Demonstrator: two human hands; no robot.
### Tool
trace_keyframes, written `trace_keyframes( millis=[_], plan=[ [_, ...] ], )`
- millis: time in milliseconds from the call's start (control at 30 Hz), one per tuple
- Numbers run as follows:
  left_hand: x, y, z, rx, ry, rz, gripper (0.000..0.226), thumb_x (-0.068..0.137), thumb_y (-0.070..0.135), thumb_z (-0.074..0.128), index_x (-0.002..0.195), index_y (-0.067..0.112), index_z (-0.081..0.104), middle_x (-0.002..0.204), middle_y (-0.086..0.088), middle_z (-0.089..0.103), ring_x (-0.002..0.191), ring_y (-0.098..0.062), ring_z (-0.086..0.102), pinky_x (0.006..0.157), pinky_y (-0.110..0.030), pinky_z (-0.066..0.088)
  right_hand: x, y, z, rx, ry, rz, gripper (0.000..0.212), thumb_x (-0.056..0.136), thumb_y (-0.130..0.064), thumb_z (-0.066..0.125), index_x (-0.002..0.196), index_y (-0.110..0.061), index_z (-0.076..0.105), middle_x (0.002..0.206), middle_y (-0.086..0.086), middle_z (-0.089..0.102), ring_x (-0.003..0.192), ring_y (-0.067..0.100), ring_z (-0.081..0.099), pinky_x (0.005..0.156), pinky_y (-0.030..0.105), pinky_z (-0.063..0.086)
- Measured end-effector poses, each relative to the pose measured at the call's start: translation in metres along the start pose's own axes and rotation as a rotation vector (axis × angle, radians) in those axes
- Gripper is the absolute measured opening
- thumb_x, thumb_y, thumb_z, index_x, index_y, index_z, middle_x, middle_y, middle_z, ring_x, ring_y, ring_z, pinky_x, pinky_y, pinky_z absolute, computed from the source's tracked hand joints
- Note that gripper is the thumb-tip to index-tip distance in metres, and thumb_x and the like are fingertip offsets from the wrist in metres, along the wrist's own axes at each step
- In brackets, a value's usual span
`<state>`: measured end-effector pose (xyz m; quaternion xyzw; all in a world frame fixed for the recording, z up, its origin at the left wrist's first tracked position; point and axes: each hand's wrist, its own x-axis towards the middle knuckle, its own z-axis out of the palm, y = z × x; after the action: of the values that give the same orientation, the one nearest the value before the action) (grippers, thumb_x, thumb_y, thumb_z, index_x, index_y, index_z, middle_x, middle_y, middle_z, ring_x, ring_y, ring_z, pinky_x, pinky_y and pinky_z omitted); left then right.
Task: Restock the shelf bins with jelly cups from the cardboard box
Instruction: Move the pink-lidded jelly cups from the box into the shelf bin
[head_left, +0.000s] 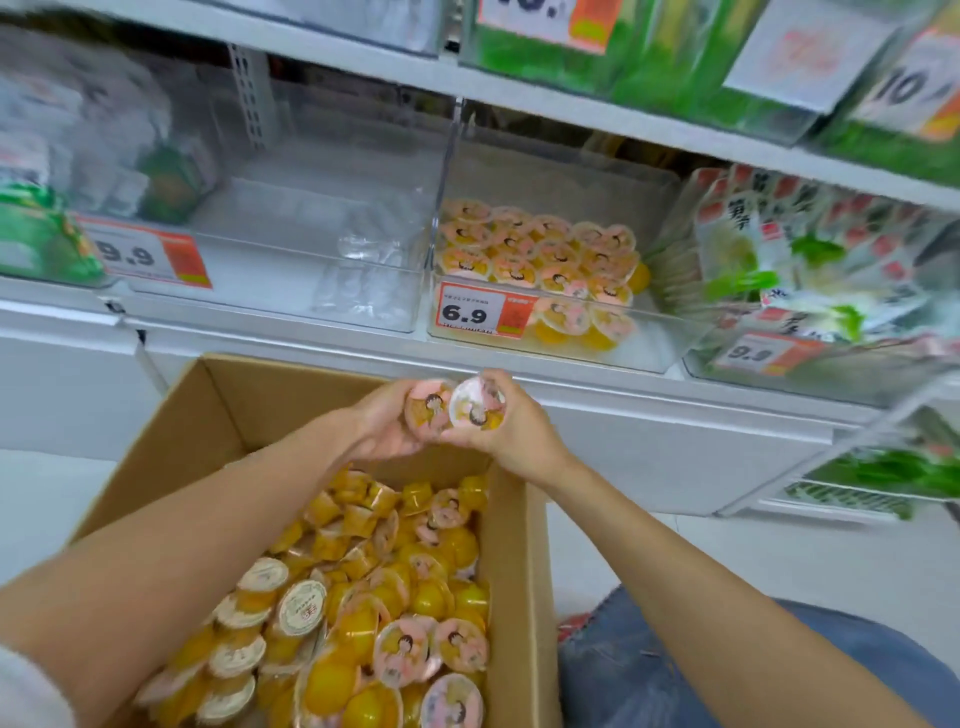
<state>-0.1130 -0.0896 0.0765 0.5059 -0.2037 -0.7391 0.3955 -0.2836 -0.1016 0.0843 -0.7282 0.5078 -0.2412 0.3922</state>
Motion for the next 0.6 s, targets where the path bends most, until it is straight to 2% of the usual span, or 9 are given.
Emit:
trace_keyframes(
  millis=[100, 133, 200, 233, 300, 367, 433, 500, 600],
  plan=[
    [-0.014, 0.023, 0.026, 0.077, -0.048, 0.043, 0.047, 0.102, 0.046, 0.029, 0.098, 0.016, 0.066, 0.082, -0.006, 0.068, 0.061, -0.012, 0.063, 0.040, -0.016, 0.044, -0.002, -0.021, -0.034, 0.098, 0.050, -0.016, 0.079, 0.052, -0.052, 0.086, 0.120, -0.036, 0.049, 0.117, -0.006, 0.062, 0.105, 0.015, 0.062, 0.090, 0.039, 0.053],
    [-0.016, 0.030, 0.033, 0.088, -0.060, 0.051, 0.053, 0.099, 0.055, 0.030, 0.102, 0.017, 0.066, 0.085, -0.006, 0.068, 0.066, -0.014, 0.063, 0.040, -0.017, 0.045, -0.001, -0.028, -0.046, 0.139, 0.074, -0.016, 0.079, 0.056, -0.048, 0.087, 0.123, -0.037, 0.047, 0.121, -0.005, 0.060, 0.104, 0.013, 0.061, 0.086, 0.037, 0.055],
    [-0.018, 0.047, 0.046, 0.119, -0.078, 0.066, 0.057, 0.090, 0.067, 0.038, 0.105, 0.020, 0.067, 0.088, -0.006, 0.069, 0.074, -0.017, 0.062, 0.041, -0.017, 0.045, 0.003, -0.041, -0.073, 0.235, 0.104, -0.022, 0.066, 0.069, -0.029, 0.086, 0.122, -0.038, 0.047, 0.122, -0.003, 0.057, 0.085, 0.004, 0.058, 0.064, 0.017, 0.052],
    [-0.019, 0.056, 0.054, 0.144, -0.089, 0.074, 0.053, 0.088, 0.066, 0.044, 0.103, 0.021, 0.067, 0.089, -0.006, 0.068, 0.076, -0.018, 0.060, 0.041, -0.015, 0.043, 0.006, -0.046, -0.087, 0.291, 0.122, -0.022, 0.059, 0.075, -0.020, 0.082, 0.121, -0.037, 0.048, 0.117, -0.002, 0.057, 0.070, 0.002, 0.055, 0.053, 0.012, 0.045],
    [-0.019, 0.075, 0.069, 0.187, -0.123, 0.082, 0.036, 0.089, 0.054, 0.054, 0.103, 0.022, 0.065, 0.090, -0.006, 0.064, 0.075, -0.018, 0.058, 0.039, -0.013, 0.039, 0.015, -0.054, -0.114, 0.387, 0.205, -0.016, 0.052, 0.082, -0.008, 0.073, 0.125, -0.026, 0.051, 0.115, 0.002, 0.057, 0.049, 0.004, 0.053, 0.041, 0.015, 0.039],
    [-0.015, 0.095, 0.084, 0.212, -0.159, 0.105, 0.026, 0.090, 0.042, 0.055, 0.105, 0.023, 0.063, 0.095, -0.007, 0.063, 0.079, -0.023, 0.060, 0.038, -0.013, 0.037, 0.028, -0.054, -0.138, 0.366, 0.328, -0.021, 0.048, 0.085, -0.004, 0.068, 0.128, -0.017, 0.050, 0.119, 0.005, 0.055, 0.053, 0.008, 0.058, 0.040, 0.018, 0.043],
    [-0.007, 0.114, 0.101, 0.230, -0.176, 0.137, 0.024, 0.090, 0.037, 0.052, 0.104, 0.019, 0.060, 0.100, -0.009, 0.064, 0.090, -0.030, 0.062, 0.038, -0.014, 0.037, 0.046, -0.045, -0.161, 0.169, 0.444, 0.015, 0.047, 0.086, -0.009, 0.064, 0.126, -0.022, 0.045, 0.119, 0.002, 0.055, 0.078, 0.020, 0.064, 0.056, 0.029, 0.054],
    [0.001, 0.129, 0.118, 0.290, -0.178, 0.177, 0.022, 0.092, 0.034, 0.050, 0.103, 0.018, 0.059, 0.092, -0.009, 0.066, 0.082, -0.027, 0.064, 0.037, -0.014, 0.036, 0.063, -0.033, -0.184, -0.131, 0.532, 0.089, 0.042, 0.087, -0.016, 0.061, 0.121, -0.022, 0.038, 0.108, 0.002, 0.057, 0.093, 0.029, 0.061, 0.072, 0.036, 0.050],
    [0.020, 0.147, 0.142, 0.441, -0.116, 0.304, 0.027, 0.094, 0.034, 0.052, 0.112, 0.015, 0.058, 0.084, -0.006, 0.066, 0.061, -0.016, 0.064, 0.042, -0.018, 0.038, 0.088, -0.013, -0.206, -0.574, 0.548, 0.123, 0.035, 0.089, -0.015, 0.058, 0.119, -0.013, 0.040, 0.103, 0.012, 0.063, 0.095, 0.036, 0.062, 0.071, 0.036, 0.046]
  ],
)
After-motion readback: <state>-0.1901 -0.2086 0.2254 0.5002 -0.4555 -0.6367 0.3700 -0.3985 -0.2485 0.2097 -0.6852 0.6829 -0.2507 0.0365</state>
